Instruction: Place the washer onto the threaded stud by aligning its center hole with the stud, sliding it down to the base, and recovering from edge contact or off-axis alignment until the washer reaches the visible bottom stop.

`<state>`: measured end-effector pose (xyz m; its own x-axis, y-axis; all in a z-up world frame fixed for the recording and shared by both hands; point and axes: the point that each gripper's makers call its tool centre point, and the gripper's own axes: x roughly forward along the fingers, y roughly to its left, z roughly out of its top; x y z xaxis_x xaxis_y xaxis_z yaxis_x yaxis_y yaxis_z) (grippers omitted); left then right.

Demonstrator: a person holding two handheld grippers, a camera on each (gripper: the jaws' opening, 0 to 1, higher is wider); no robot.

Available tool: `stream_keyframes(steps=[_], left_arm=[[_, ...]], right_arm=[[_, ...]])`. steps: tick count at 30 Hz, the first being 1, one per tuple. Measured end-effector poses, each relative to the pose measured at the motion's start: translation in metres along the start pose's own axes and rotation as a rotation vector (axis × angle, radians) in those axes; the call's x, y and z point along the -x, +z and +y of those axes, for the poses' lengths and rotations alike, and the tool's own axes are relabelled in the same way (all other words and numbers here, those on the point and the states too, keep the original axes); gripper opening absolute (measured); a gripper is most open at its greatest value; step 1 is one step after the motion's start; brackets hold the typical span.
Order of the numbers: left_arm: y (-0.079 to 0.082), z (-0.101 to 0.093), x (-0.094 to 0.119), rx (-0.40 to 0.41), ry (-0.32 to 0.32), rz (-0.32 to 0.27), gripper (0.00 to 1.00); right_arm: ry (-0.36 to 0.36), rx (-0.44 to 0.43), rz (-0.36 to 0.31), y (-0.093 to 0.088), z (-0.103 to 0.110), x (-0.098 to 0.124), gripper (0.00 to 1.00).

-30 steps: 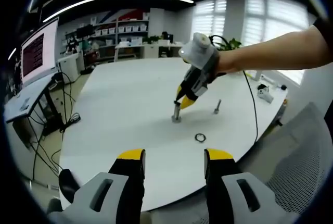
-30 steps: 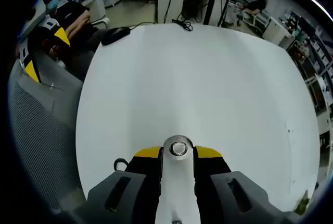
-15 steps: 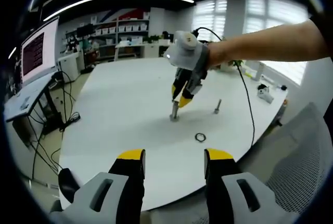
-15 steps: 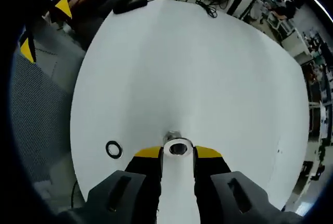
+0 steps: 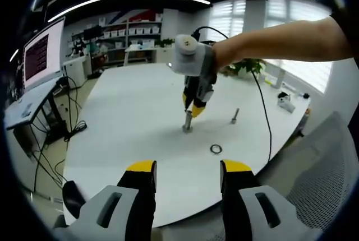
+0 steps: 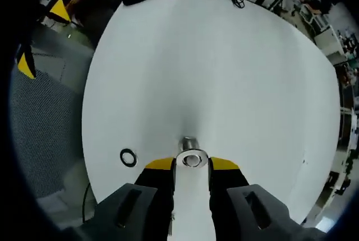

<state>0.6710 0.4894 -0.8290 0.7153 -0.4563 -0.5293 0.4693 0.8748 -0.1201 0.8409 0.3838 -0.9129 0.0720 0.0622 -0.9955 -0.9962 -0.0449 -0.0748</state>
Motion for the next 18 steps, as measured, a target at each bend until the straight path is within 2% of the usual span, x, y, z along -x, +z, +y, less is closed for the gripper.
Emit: stream_keyframes(steps=[4, 14, 15, 16, 18], left_arm=[[0.0, 0.0, 0.0, 0.001, 0.0, 0.0, 0.43], [0.0, 0.0, 0.0, 0.006, -0.001, 0.001, 0.43], [0.0, 0.0, -0.001, 0.006, -0.002, 0.002, 0.43], [-0.001, 0.0, -0.001, 0.006, -0.002, 0.003, 0.43], [-0.001, 0.0, -0.001, 0.006, -0.003, 0.003, 0.43]], right_arm=[[0.022, -0.012, 0.053, 0.002, 0.001, 0.003, 0.23], [0.031, 0.015, 0.101, 0.006, 0.005, -0.008, 0.23], [0.091, 0.029, 0.09, 0.009, 0.013, -0.012, 0.18], [0.044, 0.015, 0.098, 0.008, 0.006, -0.014, 0.18], [0.046, 0.01, 0.089, 0.008, 0.007, -0.017, 0.18]])
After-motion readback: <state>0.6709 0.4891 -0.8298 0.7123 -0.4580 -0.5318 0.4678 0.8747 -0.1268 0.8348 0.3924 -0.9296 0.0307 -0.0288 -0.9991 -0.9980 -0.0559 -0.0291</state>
